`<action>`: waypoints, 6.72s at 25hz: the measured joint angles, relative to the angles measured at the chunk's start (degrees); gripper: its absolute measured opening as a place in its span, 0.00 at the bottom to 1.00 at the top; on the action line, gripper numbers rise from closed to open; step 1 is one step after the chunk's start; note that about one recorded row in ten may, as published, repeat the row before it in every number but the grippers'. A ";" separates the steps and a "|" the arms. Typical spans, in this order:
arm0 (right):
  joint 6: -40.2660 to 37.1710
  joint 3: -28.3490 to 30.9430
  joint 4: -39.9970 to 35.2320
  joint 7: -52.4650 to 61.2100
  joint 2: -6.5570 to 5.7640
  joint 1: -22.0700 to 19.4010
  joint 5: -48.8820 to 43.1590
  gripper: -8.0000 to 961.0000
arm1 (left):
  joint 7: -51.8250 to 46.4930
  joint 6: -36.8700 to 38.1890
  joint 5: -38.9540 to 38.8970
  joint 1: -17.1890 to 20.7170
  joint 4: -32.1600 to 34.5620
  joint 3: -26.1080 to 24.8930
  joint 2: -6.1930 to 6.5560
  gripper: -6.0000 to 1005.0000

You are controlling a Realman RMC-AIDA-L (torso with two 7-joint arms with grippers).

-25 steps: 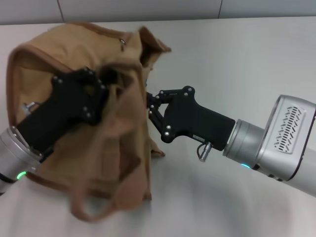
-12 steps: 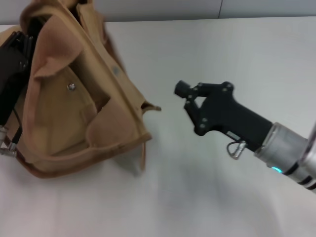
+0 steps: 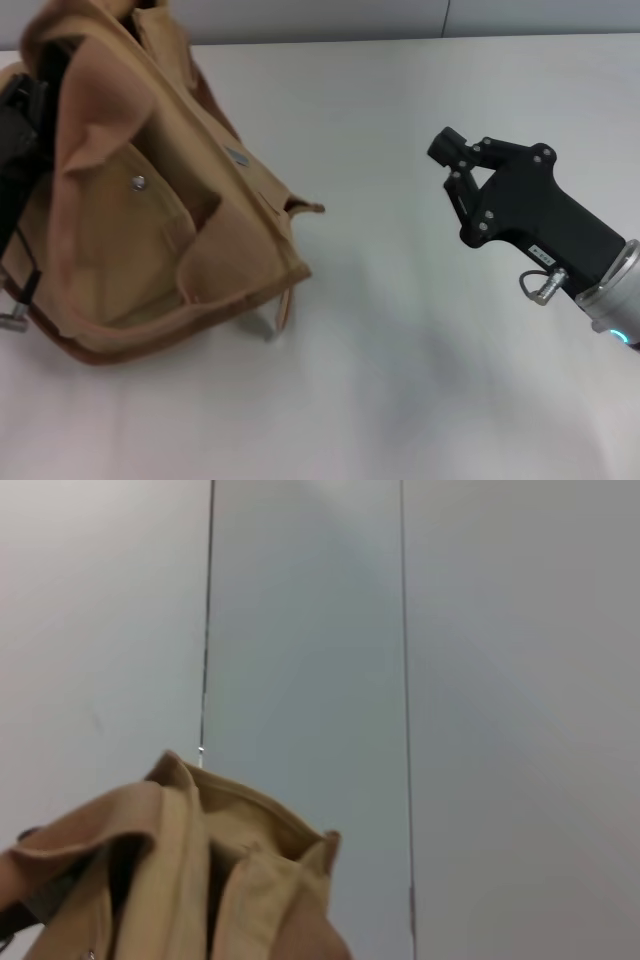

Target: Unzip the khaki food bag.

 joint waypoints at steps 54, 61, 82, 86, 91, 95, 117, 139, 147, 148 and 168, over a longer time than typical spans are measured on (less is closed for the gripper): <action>31.35 11.95 25.45 -44.22 0.38 6.25 -11.89 0.40 | 0.45 -2.00 9.62 -3.54 -2.31 0.25 0.00 0.09; 31.49 11.73 25.22 -44.59 0.38 6.28 -12.26 0.16 | 0.48 -2.19 9.63 -3.85 -2.31 0.20 0.00 0.09; 31.16 11.24 21.24 -44.21 0.38 3.89 -12.26 0.10 | 0.17 -0.79 8.96 1.09 -1.82 -15.42 0.00 0.10; 30.40 11.54 20.84 -44.24 0.38 3.24 -12.19 0.12 | 0.18 -0.79 8.95 1.52 -1.50 -15.95 0.04 0.10; 28.40 14.09 19.86 -44.03 0.38 2.17 -11.59 0.15 | 0.17 -0.88 9.25 1.57 -1.15 -15.77 0.07 0.10; 29.16 15.73 18.19 -44.01 0.38 2.92 -11.59 0.17 | 0.38 -1.02 9.51 1.36 -1.15 -15.42 0.08 0.10; 38.29 15.80 18.40 -43.96 0.38 9.22 -12.15 0.46 | 0.50 -0.91 10.43 1.07 -1.16 -15.23 0.09 0.10; 23.21 29.07 3.43 1.68 0.01 17.55 -11.75 0.07 | 0.52 -8.18 18.21 -1.52 -1.98 -8.35 0.08 0.11; 23.64 34.54 5.57 1.92 0.22 14.02 -11.65 0.10 | -0.49 -10.48 22.27 -0.64 -1.73 -7.47 0.09 0.11; 23.43 34.83 5.80 1.92 0.22 13.47 -11.65 0.13 | -0.49 -10.48 22.27 -0.64 -1.73 -7.47 0.09 0.11; -30.45 10.82 -18.62 33.23 -5.98 5.90 -34.12 0.76 | -9.28 4.48 44.35 9.86 23.84 -1.30 10.66 0.74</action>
